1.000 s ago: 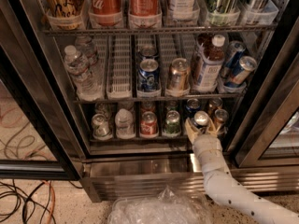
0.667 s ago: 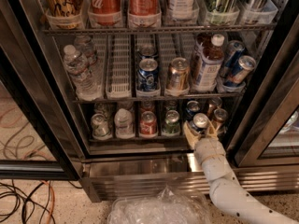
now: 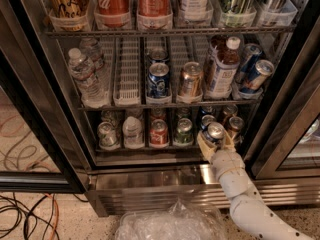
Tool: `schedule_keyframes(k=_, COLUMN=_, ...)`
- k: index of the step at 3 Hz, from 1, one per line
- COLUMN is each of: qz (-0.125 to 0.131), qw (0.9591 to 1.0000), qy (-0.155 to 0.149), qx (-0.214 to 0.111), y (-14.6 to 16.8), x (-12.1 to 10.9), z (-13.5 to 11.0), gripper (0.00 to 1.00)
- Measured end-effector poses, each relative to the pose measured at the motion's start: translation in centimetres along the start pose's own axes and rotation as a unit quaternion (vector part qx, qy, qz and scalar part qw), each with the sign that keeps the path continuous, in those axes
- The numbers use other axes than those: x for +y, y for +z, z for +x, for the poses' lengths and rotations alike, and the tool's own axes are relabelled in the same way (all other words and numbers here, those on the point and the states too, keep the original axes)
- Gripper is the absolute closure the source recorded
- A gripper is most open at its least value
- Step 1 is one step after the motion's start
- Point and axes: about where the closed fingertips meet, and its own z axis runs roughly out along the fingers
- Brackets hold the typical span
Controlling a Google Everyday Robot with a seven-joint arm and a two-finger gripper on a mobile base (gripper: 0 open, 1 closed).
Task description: Pick pepsi can from bottom shelf of fridge
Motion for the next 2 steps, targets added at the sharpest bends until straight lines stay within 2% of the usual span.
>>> schedule_keyframes(k=1, qz=-0.045, qw=0.9988, qy=0.02, qx=-0.008, y=-2.4, x=1.3, z=-1.5, gripper=1.0)
schedule_keyframes(k=2, qz=-0.077, qw=0.9934, qy=0.079, qx=-0.033, y=-5.6, x=1.8, z=-4.1, gripper=1.0)
